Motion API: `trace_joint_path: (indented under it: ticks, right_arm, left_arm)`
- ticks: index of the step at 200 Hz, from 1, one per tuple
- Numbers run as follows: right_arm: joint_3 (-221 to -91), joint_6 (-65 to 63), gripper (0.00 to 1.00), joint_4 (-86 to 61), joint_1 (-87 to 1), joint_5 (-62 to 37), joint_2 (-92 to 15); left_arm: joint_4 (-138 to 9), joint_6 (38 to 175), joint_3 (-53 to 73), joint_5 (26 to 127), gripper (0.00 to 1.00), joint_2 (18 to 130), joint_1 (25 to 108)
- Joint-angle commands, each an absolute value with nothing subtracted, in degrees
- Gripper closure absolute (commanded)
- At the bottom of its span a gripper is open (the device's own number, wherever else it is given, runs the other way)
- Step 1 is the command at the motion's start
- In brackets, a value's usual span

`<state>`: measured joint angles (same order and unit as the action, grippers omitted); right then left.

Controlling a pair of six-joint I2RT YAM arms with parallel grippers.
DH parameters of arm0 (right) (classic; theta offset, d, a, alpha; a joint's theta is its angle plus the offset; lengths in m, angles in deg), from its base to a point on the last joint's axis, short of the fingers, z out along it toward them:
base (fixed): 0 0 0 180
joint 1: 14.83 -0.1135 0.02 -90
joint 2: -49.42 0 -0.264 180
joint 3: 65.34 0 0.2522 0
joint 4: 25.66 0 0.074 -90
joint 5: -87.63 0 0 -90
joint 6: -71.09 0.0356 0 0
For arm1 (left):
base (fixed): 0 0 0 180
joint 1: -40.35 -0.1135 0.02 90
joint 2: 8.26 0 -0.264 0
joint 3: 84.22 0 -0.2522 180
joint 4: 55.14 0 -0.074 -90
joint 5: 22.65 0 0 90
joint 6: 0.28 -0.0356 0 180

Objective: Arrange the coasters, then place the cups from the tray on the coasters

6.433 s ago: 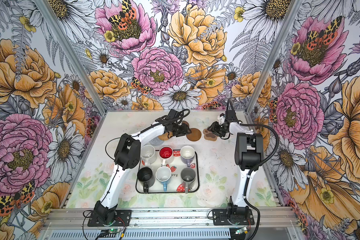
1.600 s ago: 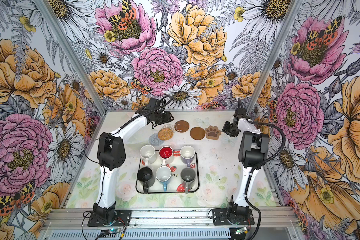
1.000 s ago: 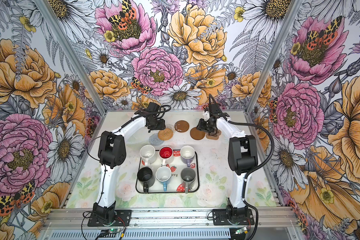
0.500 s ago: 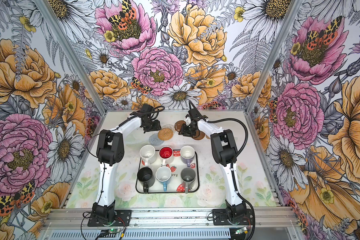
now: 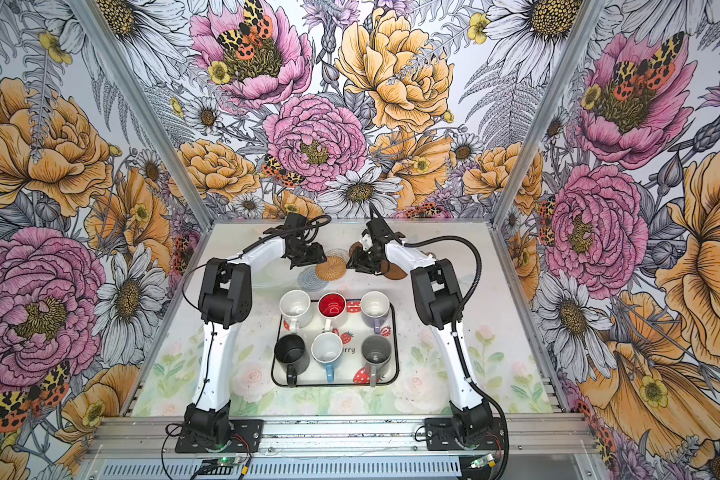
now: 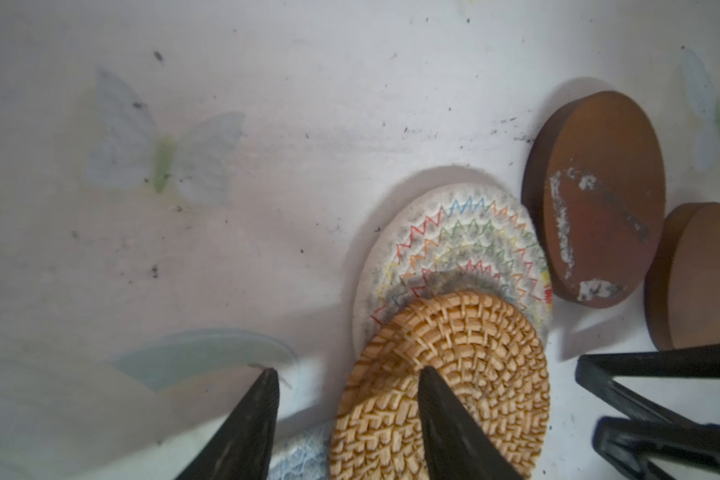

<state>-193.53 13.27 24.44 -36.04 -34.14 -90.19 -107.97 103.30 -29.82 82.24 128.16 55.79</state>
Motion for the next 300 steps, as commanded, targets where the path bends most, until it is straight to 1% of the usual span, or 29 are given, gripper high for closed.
trace_joint_path:
  ticks: [1, 29, 70, 100, 132, 157, 175, 187, 197, 212, 241, 263, 274, 293, 300]
  right_arm:
    - [-196.47, 15.01, 0.57, 23.00, -37.14, -35.59, -92.37]
    - [-197.96, 15.88, 0.57, 22.76, -37.85, -36.22, -93.82]
    - [-199.93, 17.08, 0.62, 22.46, -38.89, -37.38, -95.64]
    - [-200.68, 17.50, 0.69, 22.38, -39.17, -37.44, -96.22]
    - [-200.95, 17.85, 0.79, 22.20, -39.35, -37.51, -96.02]
    - [-201.36, 18.04, 0.87, 22.11, -39.48, -37.48, -95.69]
    - [-201.86, 18.35, 0.90, 22.09, -39.61, -37.53, -95.76]
    - [-202.29, 18.48, 0.91, 22.04, -39.70, -37.60, -95.95]
    - [-202.72, 18.75, 0.91, 22.01, -39.79, -37.68, -96.28]
    - [-203.64, 19.07, 0.91, 22.02, -39.97, -37.93, -96.79]
    - [-205.71, 19.88, 0.91, 22.03, -40.23, -38.19, -98.18]
    - [-207.59, 20.44, 0.91, 22.03, -40.32, -38.57, -99.38]
    - [-208.73, 20.77, 0.93, 22.00, -40.40, -38.76, -100.09]
    - [-211.17, 21.87, 1.00, 22.02, -40.56, -39.32, -101.74]
    - [-212.01, 22.08, 1.00, 22.03, -40.58, -39.46, -102.26]
  left_arm:
    - [-106.16, 104.66, -29.50, 84.94, 0.45, 129.28, 54.85]
    - [-105.90, 104.75, -29.34, 85.59, 0.45, 129.98, 54.67]
    - [-104.30, 105.71, -28.14, 87.97, 0.50, 130.61, 54.67]
    - [-102.99, 106.36, -26.70, 89.02, 0.54, 129.93, 54.67]
    - [-100.70, 107.60, -24.57, 89.76, 0.59, 128.48, 54.60]
    - [-99.31, 108.25, -23.01, 90.29, 0.66, 127.14, 54.35]
    - [-98.38, 108.72, -21.78, 90.08, 0.70, 125.76, 54.16]
    - [-97.57, 109.05, -20.82, 90.21, 0.73, 124.65, 53.92]
    - [-96.94, 109.36, -20.04, 90.52, 0.80, 123.86, 53.66]
    - [-95.79, 109.80, -18.76, 91.02, 0.86, 122.34, 53.43]
    - [-92.40, 111.91, -15.58, 93.05, 0.93, 119.30, 52.61]
    - [-91.22, 112.37, -13.97, 93.21, 0.94, 117.40, 52.14]
    - [-90.74, 112.62, -13.39, 93.17, 0.94, 116.50, 51.86]
    - [-90.07, 112.92, -12.50, 93.28, 0.94, 115.41, 51.31]
    - [-89.92, 113.01, -12.32, 93.03, 0.94, 115.08, 51.12]
